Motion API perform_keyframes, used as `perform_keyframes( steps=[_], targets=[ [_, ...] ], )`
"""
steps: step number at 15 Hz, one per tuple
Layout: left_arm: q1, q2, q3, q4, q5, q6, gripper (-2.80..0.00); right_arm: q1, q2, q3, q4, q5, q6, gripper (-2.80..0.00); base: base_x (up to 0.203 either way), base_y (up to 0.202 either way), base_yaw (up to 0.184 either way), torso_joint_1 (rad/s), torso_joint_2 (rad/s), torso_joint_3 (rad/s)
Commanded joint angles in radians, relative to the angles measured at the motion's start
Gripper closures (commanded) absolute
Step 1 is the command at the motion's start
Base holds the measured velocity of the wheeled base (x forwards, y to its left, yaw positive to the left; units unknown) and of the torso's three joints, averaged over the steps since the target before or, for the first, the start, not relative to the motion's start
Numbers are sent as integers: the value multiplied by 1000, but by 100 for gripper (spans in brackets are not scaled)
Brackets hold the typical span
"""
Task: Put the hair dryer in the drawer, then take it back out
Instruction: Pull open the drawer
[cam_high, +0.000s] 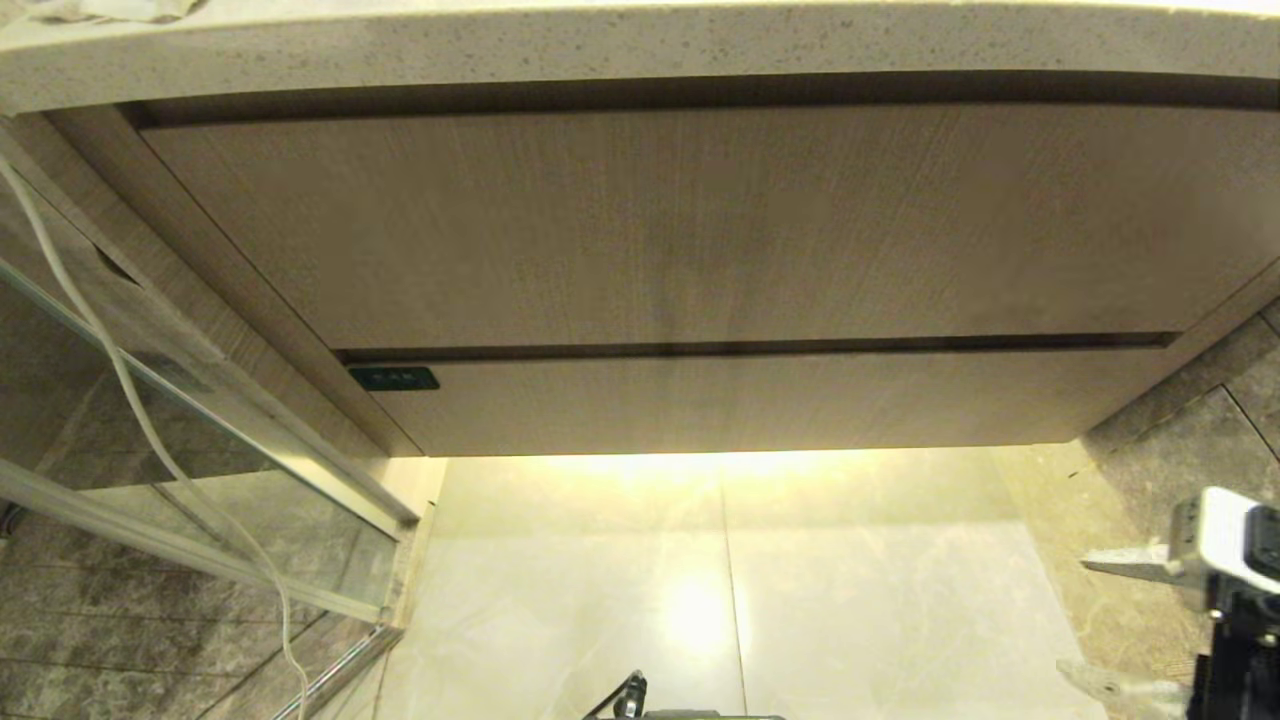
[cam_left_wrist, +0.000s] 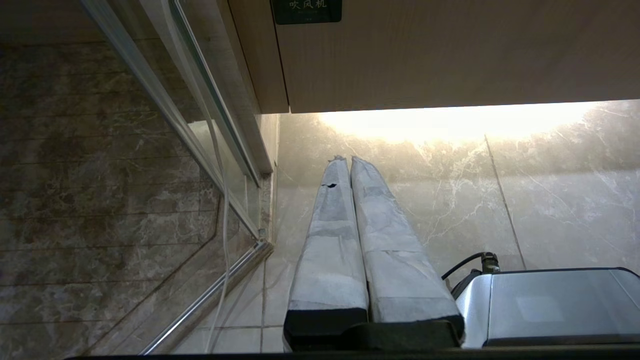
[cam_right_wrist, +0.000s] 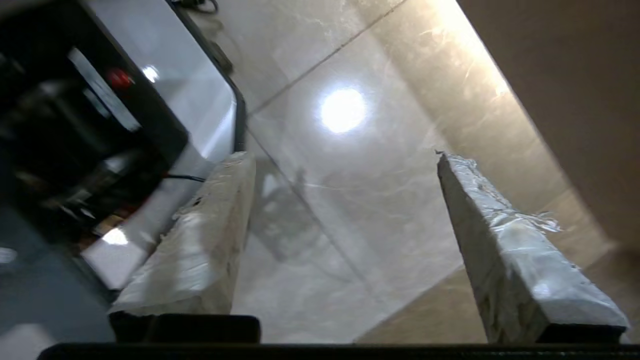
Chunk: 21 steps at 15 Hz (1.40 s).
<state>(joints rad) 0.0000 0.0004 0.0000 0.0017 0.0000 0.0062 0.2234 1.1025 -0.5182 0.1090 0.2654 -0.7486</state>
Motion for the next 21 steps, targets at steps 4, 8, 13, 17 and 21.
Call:
perform_keyframes(
  steps=[4,8,13,17,21],
  targets=[
    [0,1,2,0,0,0,0,19,307,57,-446,-56,-388,-280,0,0,0,0,0,0],
    [0,1,2,0,0,0,0,22,484,54,-719,-65,-535,-280,0,0,0,0,0,0],
    [0,1,2,0,0,0,0,22,611,35,-911,-62,-550,-280,0,0,0,0,0,0],
    [0,1,2,0,0,0,0,21,723,-57,-982,-62,-534,-280,0,0,0,0,0,0],
    [0,1,2,0,0,0,0,13,804,-134,-1010,-64,-505,-280,0,0,0,0,0,0]
  ],
)
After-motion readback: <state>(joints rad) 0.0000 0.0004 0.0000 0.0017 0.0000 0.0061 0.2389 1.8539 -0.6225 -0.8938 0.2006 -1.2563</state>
